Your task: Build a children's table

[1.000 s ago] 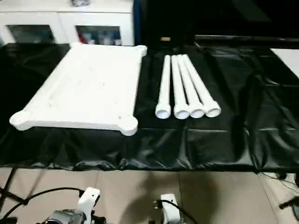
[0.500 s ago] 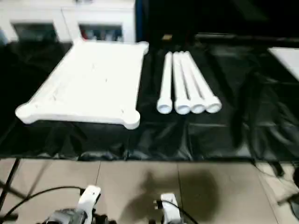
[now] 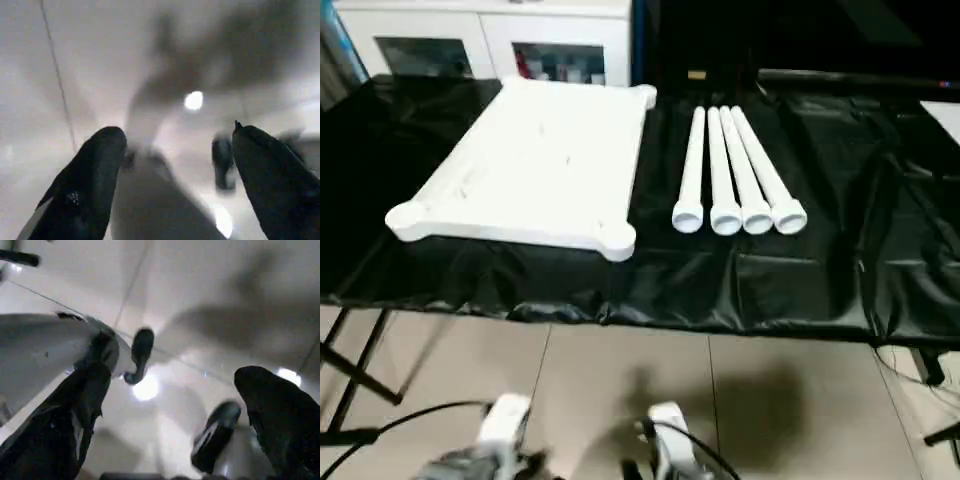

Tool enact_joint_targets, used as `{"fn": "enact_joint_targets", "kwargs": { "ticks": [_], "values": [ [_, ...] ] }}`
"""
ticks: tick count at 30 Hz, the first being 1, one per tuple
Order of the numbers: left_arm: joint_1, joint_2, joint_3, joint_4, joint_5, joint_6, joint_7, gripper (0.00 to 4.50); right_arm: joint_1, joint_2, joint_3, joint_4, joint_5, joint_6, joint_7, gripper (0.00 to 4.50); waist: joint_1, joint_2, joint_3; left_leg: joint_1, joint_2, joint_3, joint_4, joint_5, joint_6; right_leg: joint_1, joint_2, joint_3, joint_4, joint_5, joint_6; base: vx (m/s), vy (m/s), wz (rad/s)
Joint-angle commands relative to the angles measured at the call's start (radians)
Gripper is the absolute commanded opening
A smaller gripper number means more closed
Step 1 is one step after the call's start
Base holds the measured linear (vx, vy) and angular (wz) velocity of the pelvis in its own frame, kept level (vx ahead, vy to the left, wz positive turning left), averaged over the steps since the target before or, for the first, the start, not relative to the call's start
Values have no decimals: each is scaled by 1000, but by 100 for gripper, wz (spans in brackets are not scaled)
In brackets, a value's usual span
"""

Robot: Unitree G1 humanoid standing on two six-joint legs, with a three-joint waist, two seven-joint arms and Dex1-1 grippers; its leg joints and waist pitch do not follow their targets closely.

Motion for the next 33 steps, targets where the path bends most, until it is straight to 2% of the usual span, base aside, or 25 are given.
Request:
{"fn": "enact_joint_targets", "kwargs": {
  "ticks": [1, 2, 4, 5, 6, 7, 10, 12, 13, 14, 15, 16, 17, 18, 20, 22, 24, 25, 26, 27, 29, 30, 31, 32, 33],
  "values": [
    [65, 21, 1, -166, -35, -137, -87, 381, 42, -19, 52, -98, -26, -64, 124, 450, -10, -2, -32, 21, 62, -15, -95, -119, 143, 15, -68, 31, -92, 334, -213, 0, 0, 0],
    [74, 25, -1, -186, -36, -148, -97, 381, 49, -23, 56, -114, -27, -68, 140, 450, -4, 1, -34, 19, 66, -19, -94, -118, 143, 22, -73, 30, -92, 347, -210, 0, 0, 0],
    [106, 42, -11, -251, -39, -180, -126, 381, 73, -39, 66, -178, -24, -81, 186, 450, -13, -1, -37, 25, 58, -13, -88, -64, 162, 17, -58, 28, -86, 429, -200, 0, 0, 0],
    [136, 59, -17, -314, -51, -196, -161, 381, 100, -59, 78, -263, -8, -84, 236, 450, -13, -17, -35, 26, 59, -11, -88, -55, 170, 19, -57, 29, -89, 437, -195, 0, 0, 0],
    [163, 73, -21, -370, -64, -206, -198, 381, 124, -76, 89, -340, 6, -87, 276, 450, -10, -13, -36, 20, 53, -7, -84, -34, 184, 22, -61, 28, -87, 470, -177, 0, 0, 0],
    [189, 86, -23, -426, -78, -203, -231, 381, 142, -91, 98, -409, 17, -86, 302, 450, -12, -13, -37, 27, 57, -8, -86, -50, 188, 16, -59, 26, -89, 454, -171, 0, 0, 0],
    [270, 123, -26, -607, -135, -178, -314, 381, 181, -132, 120, -602, 49, -74, 352, 450, -19, -17, -34, 24, 55, -5, -88, -53, 181, 14, -54, 31, -92, 453, -158, 0, 0, 0],
    [339, 158, -30, -767, -173, -148, -350, 381, 218, -159, 125, -792, 88, -20, 400, 450, -22, -17, -28, 23, 56, -4, -96, -105, 156, 11, -54, 35, -98, 416, -153, 0, 0, 0],
    [348, 162, -31, -789, -179, -144, -355, 381, 222, -163, 126, -816, 92, -13, 404, 450, -23, -19, -26, 25, 56, -3, -100, -146, 138, 10, -53, 38, -103, 381, -148, 0, 0, 0],
    [385, 183, -34, -883, -189, -139, -355, 381, 239, -180, 127, -931, 117, 29, 429, 450, -26, -13, -25, 28, 53, -1, -104, -173, 117, 6, -51, 40, -106, 347, -148, 0, 0, 0],
    [389, 186, -34, -896, -190, -139, -354, 381, 241, -182, 127, -947, 120, 35, 432, 450, -22, -17, -25, 27, 55, -3, -104, -180, 111, 11, -52, 41, -109, 345, -140, 0, 0, 0],
    [420, 199, -24, -997, -208, -126, -341, 381, 255, -201, 127, -1061, 133, 69, 443, 450, -24, -13, -24, 28, 51, -2, -106, -175, 97, 7, -47, 41, -108, 348, -127, 0, 0, 0],
    [451, 212, -10, -1103, -232, -100, -333, 381, 265, -221, 123, -1180, 163, 118, 448, 450, -24, -19, -24, 27, 52, -1, -105, -170, 93, 10, -45, 41, -108, 353, -119, 0, 0, 0],
    [451, 212, -10, -1103, -232, -100, -333, 381, 265, -221, 123, -1180, 163, 118, 448, 450, -22, -18, -24, 27, 52, -3, -104, -161, 90, 12, -43, 41, -107, 365, -112, 0, 0, 0],
    [492, 231, 35, -1303, -287, -26, -305, 381, 262, -262, 100, -1403, 286, 257, 455, 450, -21, -18, -24, 29, 48, -3, -104, -147, 80, 8, -39, 42, -105, 371, -98, 0, 0, 0],
    [503, 242, 64, -1402, -322, 22, -285, 381, 251, -282, 79, -1508, 363, 332, 455, 450, -22, -22, -24, 32, 46, -2, -103, -141, 68, 6, -36, 44, -106, 366, -86, 0, 0, 0],
    [501, 251, 90, -1465, -343, 56, -263, 381, 239, -295, 58, -1569, 417, 386, 449, 450, -21, -24, -24, 32, 40, 0, -103, -131, 52, 5, -34, 44, -107, 352, -76, 0, 0, 0],
    [488, 254, 113, -1501, -355, 79, -240, 381, 225, -299, 38, -1597, 454, 421, 437, 450, -23, -34, -22, 32, 37, 3, -104, -124, 42, 4, -31, 45, -110, 341, -67, 0, 0, 0],
    [475, 255, 126, -1516, -362, 92, -222, 381, 216, -294, 21, -1605, 460, 433, 425, 450, -22, -30, -22, 31, 37, 2, -105, -120, 34, 5, -32, 45, -107, 337, -65, 0, 0, 0],
    [475, 255, 126, -1516, -362, 92, -222, 381, 216, -294, 21, -1605, 460, 433, 425, 450, -20, -30, -23, 33, 35, 2, -105, -114, 18, 1, -32, 45, -108, 325, -59, 0, 0, 0],
    [396, 247, 176, -1530, -344, 136, -137, 381, 170, -253, -50, -1595, 442, 464, 336, 450, -21, -37, -27, 35, 33, 3, -105, -97, -10, 0, -28, 45, -105, 342, -54, 0, 0, 0],
    [325, 237, 218, -1507, -346, 172, -67, 381, 142, -215, -101, -1555, 395, 458, 255, 450, -18, -25, -32, 39, 29, 1, -104, -85, -38, -4, -29, 44, -102, 350, -58, 0, 0, 0],
    [306, 245, 225, -1503, -331, 212, -48, 381, 134, -209, -117, -1540, 382, 458, 215, 450, -18, -29, -32, 41, 28, 1, -106, -94, -65, -5, -29, 42, -103, 332, -64, 0, 0, 0],
    [295, 246, 230, -1497, -311, 230, -30, 381, 128, -203, -130, -1522, 369, 467, 176, 450, -15, -21, -31, 41, 28, -1, -108, -96, -76, -3, -29, 42, -103, 328, -62, 0, 0, 0],
    [291, 249, 233, -1494, -288, 250, -9, 381, 126, -202, -139, -1507, 368, 486, 130, 450, -16, -24, -30, 39, 24, 0, -107, -81, -92, 0, -28, 42, -104, 354, -47, 0, 0, 0]
  ]
}}
